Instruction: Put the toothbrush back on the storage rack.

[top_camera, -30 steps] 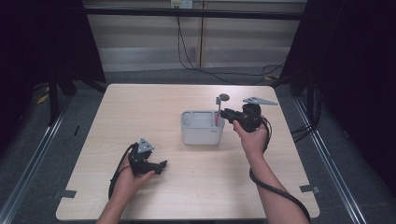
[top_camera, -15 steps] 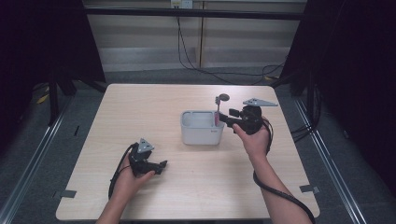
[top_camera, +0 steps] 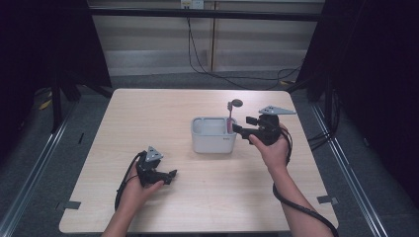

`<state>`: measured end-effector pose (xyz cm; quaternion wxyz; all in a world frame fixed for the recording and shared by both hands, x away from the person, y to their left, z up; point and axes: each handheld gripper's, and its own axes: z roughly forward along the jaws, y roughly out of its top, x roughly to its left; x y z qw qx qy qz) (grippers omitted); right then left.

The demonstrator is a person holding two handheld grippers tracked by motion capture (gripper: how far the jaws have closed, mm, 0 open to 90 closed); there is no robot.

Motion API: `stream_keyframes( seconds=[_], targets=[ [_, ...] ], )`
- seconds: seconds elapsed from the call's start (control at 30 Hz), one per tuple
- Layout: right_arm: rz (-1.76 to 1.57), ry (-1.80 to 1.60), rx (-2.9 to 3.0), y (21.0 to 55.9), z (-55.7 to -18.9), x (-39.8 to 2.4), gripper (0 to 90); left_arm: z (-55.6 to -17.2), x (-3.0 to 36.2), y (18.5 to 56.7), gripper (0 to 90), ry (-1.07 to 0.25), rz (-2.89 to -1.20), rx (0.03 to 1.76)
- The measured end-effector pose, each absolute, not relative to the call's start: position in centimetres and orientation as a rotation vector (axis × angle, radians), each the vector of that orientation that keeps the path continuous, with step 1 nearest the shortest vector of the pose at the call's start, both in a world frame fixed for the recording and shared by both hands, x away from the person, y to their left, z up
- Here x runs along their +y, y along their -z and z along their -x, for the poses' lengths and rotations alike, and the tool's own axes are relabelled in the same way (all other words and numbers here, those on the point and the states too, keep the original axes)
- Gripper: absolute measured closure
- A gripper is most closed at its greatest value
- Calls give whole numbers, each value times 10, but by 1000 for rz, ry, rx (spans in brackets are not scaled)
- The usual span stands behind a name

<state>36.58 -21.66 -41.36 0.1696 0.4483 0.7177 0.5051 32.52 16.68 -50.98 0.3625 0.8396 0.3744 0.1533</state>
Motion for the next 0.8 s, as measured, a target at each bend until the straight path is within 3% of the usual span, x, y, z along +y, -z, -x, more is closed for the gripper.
stream_keyframes(
  seconds=[0.8],
  targets=[
    [-1223,-1383,2157,426,-350,-231,185,-325,167,510,141,-394,-2161,964]
  ],
)
